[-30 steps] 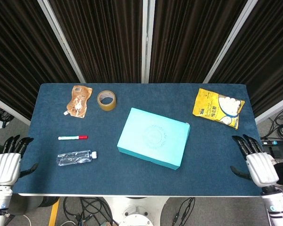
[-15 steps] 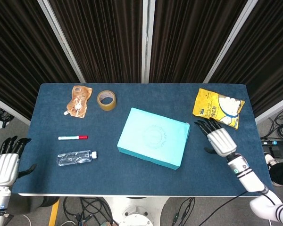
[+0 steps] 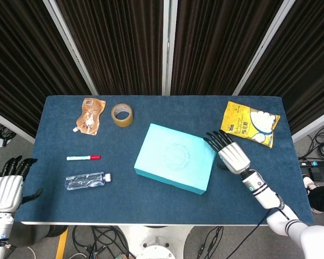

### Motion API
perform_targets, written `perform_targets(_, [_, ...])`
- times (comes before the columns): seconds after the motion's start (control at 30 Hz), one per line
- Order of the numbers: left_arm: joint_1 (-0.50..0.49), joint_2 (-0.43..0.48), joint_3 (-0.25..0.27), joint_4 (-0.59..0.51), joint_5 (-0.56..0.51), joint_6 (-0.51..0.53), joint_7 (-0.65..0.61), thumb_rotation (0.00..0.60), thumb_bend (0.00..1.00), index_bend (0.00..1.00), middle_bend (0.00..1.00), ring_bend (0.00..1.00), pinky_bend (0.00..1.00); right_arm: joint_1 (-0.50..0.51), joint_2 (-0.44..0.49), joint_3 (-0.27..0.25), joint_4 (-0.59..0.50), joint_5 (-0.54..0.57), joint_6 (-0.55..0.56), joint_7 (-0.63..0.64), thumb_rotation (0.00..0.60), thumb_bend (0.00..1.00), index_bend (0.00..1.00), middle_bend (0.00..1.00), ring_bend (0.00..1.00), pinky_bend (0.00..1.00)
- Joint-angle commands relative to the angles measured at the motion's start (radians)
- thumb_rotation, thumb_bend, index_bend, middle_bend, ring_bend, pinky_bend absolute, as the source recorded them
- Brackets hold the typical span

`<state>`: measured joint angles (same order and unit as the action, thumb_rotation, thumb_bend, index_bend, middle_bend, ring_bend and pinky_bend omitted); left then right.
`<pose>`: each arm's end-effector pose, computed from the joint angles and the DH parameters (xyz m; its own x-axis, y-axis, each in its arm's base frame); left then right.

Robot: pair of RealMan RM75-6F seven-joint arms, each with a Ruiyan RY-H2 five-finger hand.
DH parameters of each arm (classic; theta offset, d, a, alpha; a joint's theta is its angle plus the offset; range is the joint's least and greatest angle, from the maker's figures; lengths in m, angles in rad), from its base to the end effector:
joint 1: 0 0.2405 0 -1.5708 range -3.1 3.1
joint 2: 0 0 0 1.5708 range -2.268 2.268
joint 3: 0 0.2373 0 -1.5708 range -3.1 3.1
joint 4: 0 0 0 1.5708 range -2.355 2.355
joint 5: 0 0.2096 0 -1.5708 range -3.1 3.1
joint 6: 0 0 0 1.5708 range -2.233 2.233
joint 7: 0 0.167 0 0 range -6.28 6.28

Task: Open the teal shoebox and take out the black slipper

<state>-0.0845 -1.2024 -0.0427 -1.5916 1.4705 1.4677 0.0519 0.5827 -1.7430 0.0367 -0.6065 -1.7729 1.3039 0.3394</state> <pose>-0.2958 0.2005 0.1252 0.3827 0.0328 0.9233 0.9234 0.0180 -0.3834 -0.2376 -0.3530 0.0045 0.5327 0.0123 0.8462 -0.6986 -0.5580 0.4479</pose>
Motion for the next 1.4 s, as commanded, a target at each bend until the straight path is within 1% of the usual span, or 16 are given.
perform_targets(0.03, [0.001,0.006,0.001,-0.005,0.002,0.000,-0.023,0.600,0.16,0.16,0.17,0.07,0.07,0.012,-0.038,-0.018,0.052,-0.003,0.027,0.030,0.600,0.01,0.05,0.04,0.00,0.00])
perform_targets(0.13, [0.004,0.011,0.004,-0.006,0.007,0.004,-0.038,0.600,0.16,0.16,0.17,0.07,0.07,0.018,-0.064,-0.028,0.096,-0.003,0.039,0.046,0.600,0.03,0.10,0.06,0.00,0.00])
perform_targets(0.2, [0.005,0.013,0.006,-0.006,0.008,0.005,-0.045,0.600,0.16,0.16,0.17,0.07,0.07,0.023,-0.080,-0.039,0.129,-0.007,0.049,0.059,0.600,0.08,0.17,0.10,0.00,0.00])
perform_targets(0.23, [0.006,0.015,0.006,-0.007,0.009,0.005,-0.047,0.600,0.16,0.16,0.17,0.07,0.07,0.025,-0.087,-0.044,0.143,-0.010,0.057,0.065,0.600,0.14,0.21,0.13,0.00,0.00])
perform_targets(0.3, [0.004,0.022,0.007,-0.014,0.008,0.000,-0.059,0.600,0.16,0.16,0.17,0.07,0.07,0.029,-0.102,-0.054,0.178,-0.017,0.083,0.083,0.600,0.29,0.33,0.19,0.03,0.00])
perform_targets(0.4, [0.006,0.028,0.012,-0.022,0.010,-0.003,-0.073,0.600,0.16,0.16,0.17,0.07,0.07,0.028,-0.122,-0.057,0.216,-0.010,0.116,0.138,0.600,0.47,0.47,0.30,0.14,0.02])
perform_targets(0.47, [0.007,0.031,0.013,-0.023,0.009,-0.003,-0.070,0.600,0.16,0.16,0.17,0.07,0.07,0.027,-0.128,-0.053,0.229,0.001,0.127,0.183,0.600,0.56,0.52,0.34,0.19,0.04])
perform_targets(0.53, [0.006,0.033,0.013,-0.028,0.007,-0.006,-0.069,0.600,0.16,0.16,0.17,0.07,0.07,0.027,-0.131,-0.050,0.235,0.015,0.125,0.235,0.600,0.61,0.54,0.36,0.20,0.04])
perform_targets(0.63, [0.005,0.035,0.013,-0.032,0.008,-0.007,-0.060,0.600,0.16,0.16,0.17,0.07,0.07,0.030,-0.123,-0.038,0.212,0.044,0.106,0.337,0.600,0.63,0.54,0.36,0.21,0.04])
perform_targets(0.7, [0.004,0.036,0.013,-0.035,0.009,-0.007,-0.055,0.600,0.16,0.16,0.17,0.07,0.07,0.032,-0.117,-0.021,0.182,0.075,0.085,0.416,0.600,0.63,0.54,0.36,0.21,0.04])
perform_targets(0.77, [0.004,0.038,0.013,-0.039,0.007,-0.009,-0.049,0.600,0.16,0.16,0.17,0.07,0.07,0.035,-0.108,0.003,0.135,0.113,0.050,0.508,0.600,0.63,0.54,0.36,0.21,0.04])
perform_targets(0.87, [0.004,0.040,0.013,-0.045,0.006,-0.009,-0.041,0.600,0.16,0.16,0.17,0.07,0.07,0.043,-0.088,0.031,0.067,0.158,0.000,0.608,0.600,0.63,0.53,0.36,0.21,0.04])
perform_targets(0.97, [0.004,0.043,0.014,-0.051,0.005,-0.009,-0.036,0.600,0.16,0.16,0.17,0.07,0.07,0.053,-0.050,0.058,-0.027,0.202,-0.063,0.706,0.600,0.63,0.53,0.36,0.21,0.04])
perform_targets(1.17, [0.004,0.051,0.014,-0.062,0.005,-0.008,-0.028,0.600,0.16,0.16,0.17,0.07,0.07,0.087,0.076,0.106,-0.268,0.284,-0.224,0.882,0.600,0.59,0.49,0.36,0.20,0.01])
perform_targets(1.3, [0.002,0.053,0.013,-0.066,0.008,-0.007,-0.025,0.600,0.16,0.16,0.17,0.07,0.07,0.113,0.177,0.138,-0.434,0.349,-0.369,1.010,0.600,0.57,0.45,0.36,0.18,0.00])
perform_targets(1.4, [0.001,0.055,0.013,-0.068,0.008,-0.009,-0.024,0.600,0.16,0.16,0.17,0.07,0.07,0.129,0.226,0.169,-0.514,0.402,-0.460,1.093,0.600,0.55,0.44,0.36,0.18,0.00])
